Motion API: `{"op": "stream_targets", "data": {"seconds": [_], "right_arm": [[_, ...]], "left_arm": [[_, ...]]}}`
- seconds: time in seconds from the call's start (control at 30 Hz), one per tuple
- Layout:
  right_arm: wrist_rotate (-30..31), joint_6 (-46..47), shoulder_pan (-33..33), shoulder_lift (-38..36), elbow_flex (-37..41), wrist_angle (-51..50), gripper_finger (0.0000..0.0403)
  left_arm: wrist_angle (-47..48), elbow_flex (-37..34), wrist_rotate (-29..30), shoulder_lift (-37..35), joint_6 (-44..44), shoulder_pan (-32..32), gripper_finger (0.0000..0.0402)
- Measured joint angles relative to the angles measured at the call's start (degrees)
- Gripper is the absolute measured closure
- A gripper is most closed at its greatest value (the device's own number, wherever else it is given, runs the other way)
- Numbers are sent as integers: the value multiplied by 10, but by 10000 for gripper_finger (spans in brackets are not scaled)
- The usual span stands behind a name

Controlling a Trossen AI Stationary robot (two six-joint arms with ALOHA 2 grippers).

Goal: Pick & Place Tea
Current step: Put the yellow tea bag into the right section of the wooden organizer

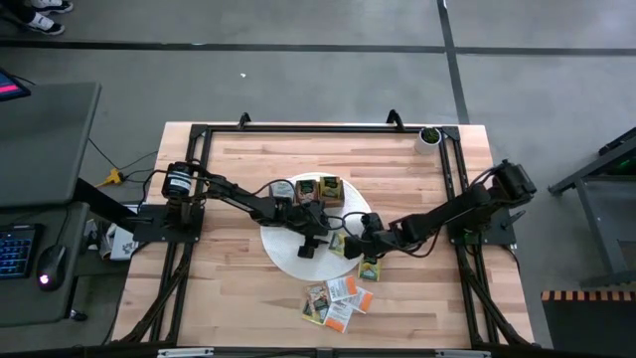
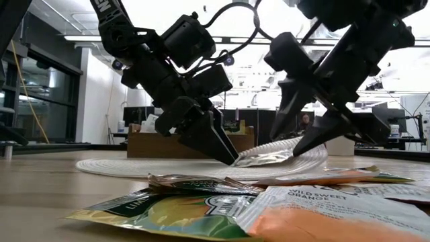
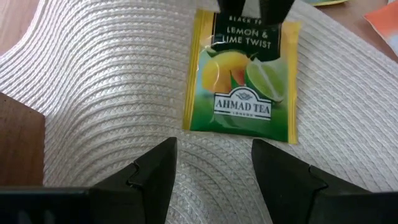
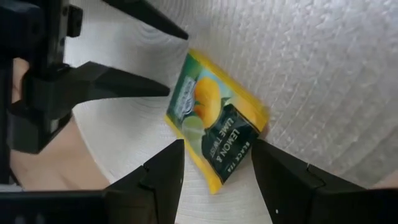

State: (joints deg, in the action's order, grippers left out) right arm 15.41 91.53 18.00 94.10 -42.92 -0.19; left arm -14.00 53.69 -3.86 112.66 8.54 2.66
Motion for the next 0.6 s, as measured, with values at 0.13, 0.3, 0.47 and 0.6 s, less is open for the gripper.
{"op": "stream_targets", "data": {"seconds": [0.13,0.3,0.47,0.6], "right_arm": [[8,6,-1,2,0,-3,229],[6,-5,-8,2,0,1,265],[5,-14,-7,2,0,4,284],[7,-15,-11,2,0,-1,282]], "left_arm": [[0,0,0,0,0,0,197],[0,0,0,0,0,0,197],[0,0,0,0,0,0,197],[0,0,0,0,1,0,197]]}}
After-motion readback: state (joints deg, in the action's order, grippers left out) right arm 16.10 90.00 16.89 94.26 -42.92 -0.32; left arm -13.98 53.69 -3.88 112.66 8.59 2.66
